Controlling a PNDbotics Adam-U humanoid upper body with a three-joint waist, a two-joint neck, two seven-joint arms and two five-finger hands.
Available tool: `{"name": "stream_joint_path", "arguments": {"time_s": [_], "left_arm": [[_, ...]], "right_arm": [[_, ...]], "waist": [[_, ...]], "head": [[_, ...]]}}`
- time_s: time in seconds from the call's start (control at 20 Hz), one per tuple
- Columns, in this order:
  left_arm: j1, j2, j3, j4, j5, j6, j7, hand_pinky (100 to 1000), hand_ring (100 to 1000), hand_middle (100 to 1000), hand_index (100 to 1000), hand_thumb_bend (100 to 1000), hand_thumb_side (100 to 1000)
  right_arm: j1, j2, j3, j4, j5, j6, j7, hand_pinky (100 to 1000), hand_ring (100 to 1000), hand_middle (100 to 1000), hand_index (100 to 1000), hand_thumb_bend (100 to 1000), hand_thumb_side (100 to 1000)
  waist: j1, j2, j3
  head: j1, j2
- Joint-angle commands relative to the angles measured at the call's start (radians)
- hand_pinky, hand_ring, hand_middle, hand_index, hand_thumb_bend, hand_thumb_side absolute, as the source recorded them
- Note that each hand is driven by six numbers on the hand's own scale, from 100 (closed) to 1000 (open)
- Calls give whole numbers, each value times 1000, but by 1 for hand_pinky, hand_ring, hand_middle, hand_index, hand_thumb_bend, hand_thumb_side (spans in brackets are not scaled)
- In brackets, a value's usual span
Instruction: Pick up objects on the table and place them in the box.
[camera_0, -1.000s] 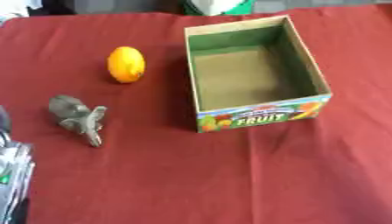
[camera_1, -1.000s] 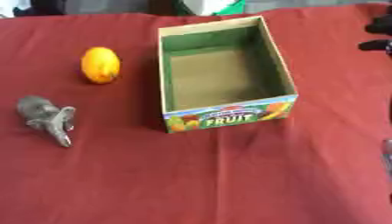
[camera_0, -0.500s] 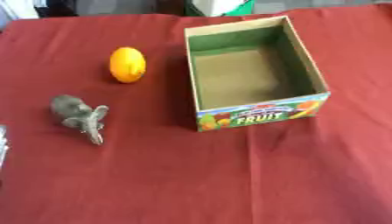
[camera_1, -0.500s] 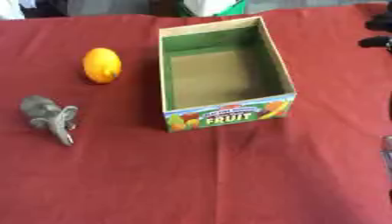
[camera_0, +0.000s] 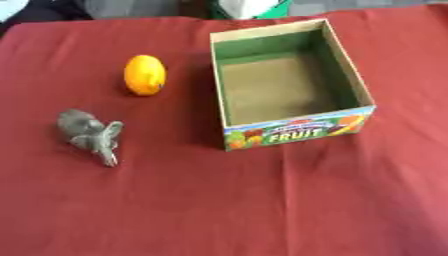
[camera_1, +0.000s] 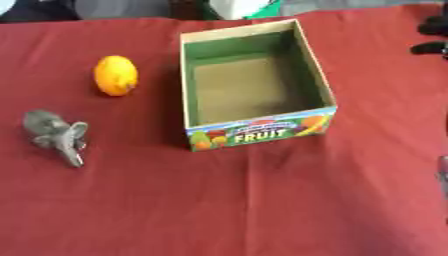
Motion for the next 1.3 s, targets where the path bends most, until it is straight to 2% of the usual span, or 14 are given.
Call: {"name": "stream_joint_path", "arguments": {"time_s": [0.05,0.1,0.35,0.5,0.75,0.85,0.9,1.0,1.05,1.3], "left_arm": [[-21,62,13,-17,-7,40,-44,747,722,804,894,178,791],[-21,69,10,-11,-11,48,-57,773,755,826,922,174,778],[-70,177,-51,80,-77,89,-131,786,771,834,928,201,740],[-84,238,-58,105,-117,80,-176,795,784,843,933,221,732],[-110,269,-82,143,-185,38,-248,818,808,860,940,299,749],[-125,279,-92,160,-214,12,-277,829,820,870,949,361,768],[-134,286,-99,169,-229,-2,-291,844,841,889,959,444,770],[-151,306,-114,195,-259,-32,-322,859,865,908,968,516,757],[-158,317,-124,209,-274,-47,-337,872,884,923,979,595,741],[-208,341,-176,270,-351,-123,-413,890,903,938,997,692,728]], "right_arm": [[-9,-27,-4,-19,-4,-4,0,590,702,641,777,100,1000],[-8,-31,-3,-19,-3,-4,1,590,702,641,777,100,1000],[-8,-36,-1,-19,-2,-6,2,590,702,642,778,100,1000],[-11,-35,0,-19,-3,-8,2,590,702,642,778,100,1000],[-11,-35,1,-19,-3,-10,3,590,702,641,777,100,1000],[-10,-35,2,-19,-2,-10,3,590,703,641,777,100,1000],[-9,-35,2,-19,-2,-10,4,590,703,641,777,100,1000],[-9,-35,3,-19,-1,-10,4,590,703,641,777,100,1000],[-9,-36,4,-19,-1,-10,5,590,703,641,777,100,1000],[-8,-39,5,-19,-1,-11,6,590,703,641,776,100,1000]], "waist": [[-2,-20,-1],[1,-20,0],[-2,-21,-8],[-7,-19,-20],[-12,-17,-31],[-14,-17,-33],[-15,-17,-34],[-16,-17,-35],[-16,-18,-36],[-21,-21,-40]], "head": [[4,3],[1,5],[-1,13],[-6,10],[-11,3],[-13,1],[-14,-1],[-14,-2],[-13,-4],[-10,-8]]}}
